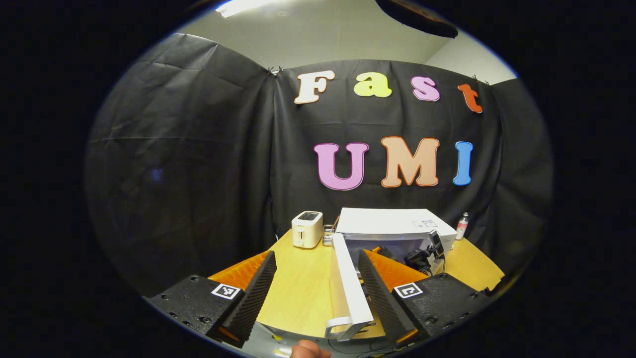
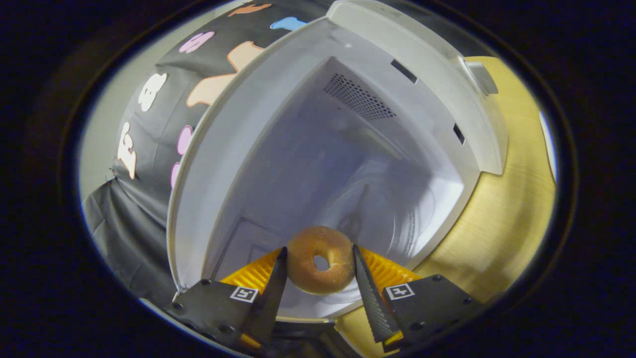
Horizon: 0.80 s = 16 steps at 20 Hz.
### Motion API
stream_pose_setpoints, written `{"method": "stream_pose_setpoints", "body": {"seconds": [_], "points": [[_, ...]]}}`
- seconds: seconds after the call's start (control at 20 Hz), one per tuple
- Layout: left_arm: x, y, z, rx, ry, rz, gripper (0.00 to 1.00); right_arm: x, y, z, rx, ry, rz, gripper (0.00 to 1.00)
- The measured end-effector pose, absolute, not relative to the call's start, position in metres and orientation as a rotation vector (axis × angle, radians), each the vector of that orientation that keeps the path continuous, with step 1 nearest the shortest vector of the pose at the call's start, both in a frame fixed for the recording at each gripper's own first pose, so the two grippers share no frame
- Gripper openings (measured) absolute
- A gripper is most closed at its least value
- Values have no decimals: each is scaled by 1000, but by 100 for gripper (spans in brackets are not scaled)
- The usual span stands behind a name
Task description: Open the microwave oven with the left hand, put the food in, and close the microwave oven.
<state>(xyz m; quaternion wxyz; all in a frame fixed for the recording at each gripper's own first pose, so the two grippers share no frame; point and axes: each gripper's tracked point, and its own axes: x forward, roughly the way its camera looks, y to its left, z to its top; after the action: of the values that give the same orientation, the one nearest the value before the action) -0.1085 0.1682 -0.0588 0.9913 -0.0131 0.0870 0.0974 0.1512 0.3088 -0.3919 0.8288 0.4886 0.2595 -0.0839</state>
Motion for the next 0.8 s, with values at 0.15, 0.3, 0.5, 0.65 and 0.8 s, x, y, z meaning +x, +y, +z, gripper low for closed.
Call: {"method": "stream_pose_setpoints", "body": {"seconds": [0.15, 0.3, 0.5, 0.65, 0.8], "points": [[-110, 169, -60, -31, 181, 206, 95, 158, 304, -405, 1030, 553, -212, 72], [-107, 164, -62, -41, 187, 201, 95, 163, 306, -416, 1024, 558, -228, 72], [-107, 161, -62, -24, 188, 198, 96, 167, 305, -418, 1001, 545, -222, 71], [-110, 161, -65, -21, 197, 197, 96, 166, 304, -412, 995, 530, -226, 72], [-113, 162, -72, -34, 217, 198, 96, 167, 307, -416, 976, 544, -211, 83]]}}
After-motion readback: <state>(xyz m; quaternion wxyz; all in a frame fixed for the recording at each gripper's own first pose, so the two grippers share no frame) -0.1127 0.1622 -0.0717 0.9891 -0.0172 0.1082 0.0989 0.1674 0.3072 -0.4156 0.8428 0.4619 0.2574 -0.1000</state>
